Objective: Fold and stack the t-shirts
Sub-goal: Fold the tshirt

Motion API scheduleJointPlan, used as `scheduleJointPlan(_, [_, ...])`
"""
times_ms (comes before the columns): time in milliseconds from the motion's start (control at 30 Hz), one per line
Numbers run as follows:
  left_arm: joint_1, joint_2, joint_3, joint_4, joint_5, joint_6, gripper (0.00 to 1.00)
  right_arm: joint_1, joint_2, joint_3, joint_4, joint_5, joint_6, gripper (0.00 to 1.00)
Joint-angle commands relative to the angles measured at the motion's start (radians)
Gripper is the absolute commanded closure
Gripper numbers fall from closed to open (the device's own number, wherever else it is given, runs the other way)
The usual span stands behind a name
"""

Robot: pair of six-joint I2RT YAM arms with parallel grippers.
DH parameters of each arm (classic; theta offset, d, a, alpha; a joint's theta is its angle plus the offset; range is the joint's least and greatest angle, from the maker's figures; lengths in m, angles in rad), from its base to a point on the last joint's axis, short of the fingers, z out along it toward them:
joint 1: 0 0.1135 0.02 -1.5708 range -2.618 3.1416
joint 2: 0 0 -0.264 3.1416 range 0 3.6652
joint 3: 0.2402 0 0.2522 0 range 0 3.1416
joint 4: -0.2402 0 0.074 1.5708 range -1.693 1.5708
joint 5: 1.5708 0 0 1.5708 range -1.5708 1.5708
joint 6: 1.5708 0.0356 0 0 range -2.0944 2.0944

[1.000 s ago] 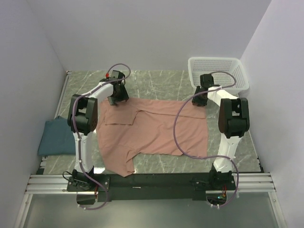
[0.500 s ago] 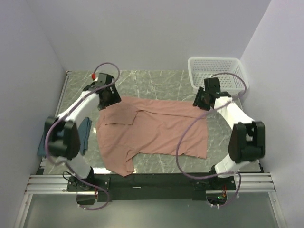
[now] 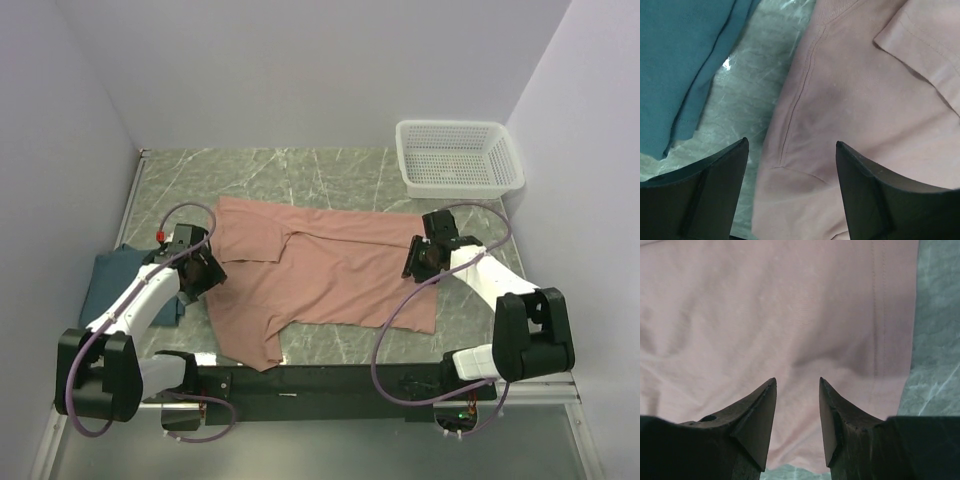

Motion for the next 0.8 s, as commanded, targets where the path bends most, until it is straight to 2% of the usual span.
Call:
scheduleJointPlan(0, [0.015,-0.029,-0.006,0.043,0.016,-0.009,0.25,-0.021,0.039,-0.008,0.042,0.034,0.008,0.54])
scheduleJointPlan(200, [0.018,0.017,-0.037,0.066,0.023,-0.002,0.31,-0.076,0.120,-0.008,0.034,0.102,-0.003,0.56])
scheduleJointPlan(467, [0.020,0.053,-0.031,0.066,0.068,-0.003,0.38,-0.201,0.133,-0.004,0.022,0.162,-0.006,0.57])
scheduleJointPlan(667, [0.015,0.004,-0.014,0.021,0.091,-0.003,0.41,-0.161,0.026,0.028,-0.001,0.105,0.008,0.56])
scheduleJointPlan(767, [-0.006,0.001,-0.010,0.007,0.097,-0.011,0.47,-0.115,-0.028,0.007,-0.013,0.080,0.026,0.56])
